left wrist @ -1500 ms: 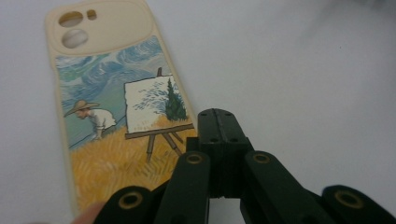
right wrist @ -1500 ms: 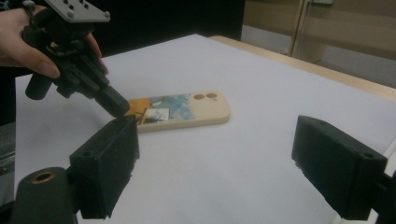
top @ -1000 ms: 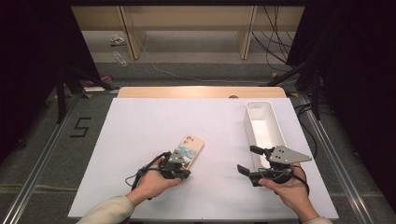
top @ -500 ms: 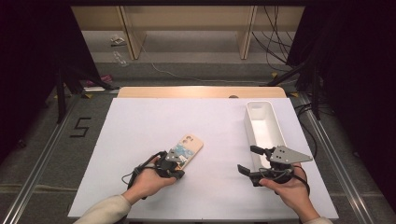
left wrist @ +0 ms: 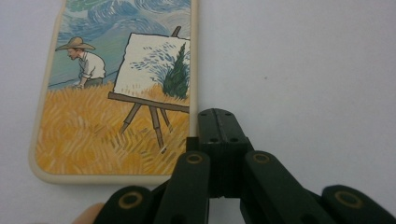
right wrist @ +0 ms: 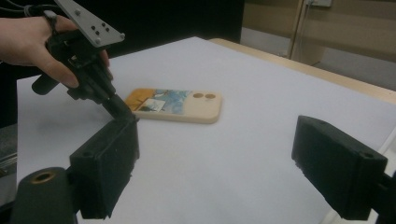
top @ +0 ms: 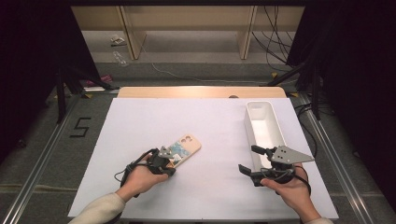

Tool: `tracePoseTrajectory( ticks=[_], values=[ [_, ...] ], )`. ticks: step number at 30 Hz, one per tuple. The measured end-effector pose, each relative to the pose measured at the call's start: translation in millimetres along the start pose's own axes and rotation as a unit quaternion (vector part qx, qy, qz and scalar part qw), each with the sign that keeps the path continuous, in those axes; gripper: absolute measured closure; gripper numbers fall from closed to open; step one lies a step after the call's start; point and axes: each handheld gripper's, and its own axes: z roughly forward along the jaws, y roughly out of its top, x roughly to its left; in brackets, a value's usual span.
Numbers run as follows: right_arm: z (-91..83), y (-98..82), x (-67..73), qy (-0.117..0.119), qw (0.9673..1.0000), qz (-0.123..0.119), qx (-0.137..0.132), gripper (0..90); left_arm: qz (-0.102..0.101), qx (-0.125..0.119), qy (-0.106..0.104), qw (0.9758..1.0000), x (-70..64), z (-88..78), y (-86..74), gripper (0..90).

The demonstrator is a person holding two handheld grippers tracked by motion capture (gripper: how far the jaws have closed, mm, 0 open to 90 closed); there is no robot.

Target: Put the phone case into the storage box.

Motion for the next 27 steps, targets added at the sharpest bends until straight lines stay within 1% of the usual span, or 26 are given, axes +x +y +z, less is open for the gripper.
tracePoseTrajectory(
  ticks=[10, 13, 14, 16, 18, 19, 21, 23, 27],
  values=[
    [0.1, -0.1, 0.0, 0.001, 1.0, -0.001, 0.001, 15.8, 0.006, 0.001, 0.005, 1.0, 0.1, -0.5, 0.0, 89.4],
    [0.1, -0.1, 0.0, 0.001, 1.0, -0.001, 0.001, 15.8, 0.004, -0.001, 0.002, 1.0, -0.3, -2.1, 0.6, 88.8],
    [0.2, -0.2, -0.1, 0.0, 1.0, 0.0, 0.001, 15.8, 0.004, -0.004, 0.0, 1.0, -1.0, -3.3, 1.3, 87.1],
    [0.3, -0.2, -0.1, 0.001, 1.0, 0.001, 0.001, 15.8, 0.009, -0.011, -0.007, 0.9999, -3.1, -6.7, 3.4, 85.6],
    [0.4, -0.3, 0.0, 0.002, 1.0, 0.001, 0.002, 15.8, 0.013, -0.017, -0.009, 0.9997, -5.5, -9.9, 5.8, 79.9],
    [0.4, -0.3, 0.0, 0.002, 1.0, 0.001, 0.002, 15.8, 0.014, -0.023, -0.009, 0.9996, -6.3, -11.2, 7.0, 79.9],
    [0.5, -0.3, -0.1, 0.001, 1.0, 0.001, 0.002, 15.8, 0.011, -0.032, -0.009, 0.9994, -6.9, -14.0, 9.6, 74.5],
    [0.4, -0.2, 0.1, 0.002, 1.0, 0.0, 0.003, 15.8, 0.01, -0.034, -0.006, 0.9994, -6.8, -16.7, 12.5, 66.7],
    [0.7, -0.3, 0.0, 0.001, 1.0, 0.0, 0.003, 15.8, 0.011, -0.033, 0.01, 0.9993, -4.7, -18.4, 16.8, 49.6]
  ],
)
